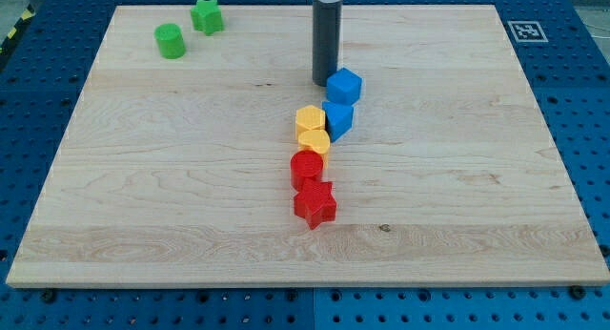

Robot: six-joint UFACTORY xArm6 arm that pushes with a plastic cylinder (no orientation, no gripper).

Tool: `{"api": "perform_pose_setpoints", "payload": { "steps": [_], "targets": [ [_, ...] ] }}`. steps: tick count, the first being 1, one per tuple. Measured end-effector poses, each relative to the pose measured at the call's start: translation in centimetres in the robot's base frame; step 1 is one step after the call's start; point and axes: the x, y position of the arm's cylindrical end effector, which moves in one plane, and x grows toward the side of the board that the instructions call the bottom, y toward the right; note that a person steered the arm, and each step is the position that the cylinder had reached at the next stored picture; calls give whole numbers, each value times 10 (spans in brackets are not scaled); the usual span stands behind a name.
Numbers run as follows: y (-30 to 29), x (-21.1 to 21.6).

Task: Move the blue cube to the right side of the blue triangle

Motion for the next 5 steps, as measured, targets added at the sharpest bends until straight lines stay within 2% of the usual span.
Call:
{"api": "perform_pose_setpoints", "payload": {
  "steps": [3,4,5],
  "targets": [
    [39,22],
    [43,19],
    [72,14]
  ]
}}
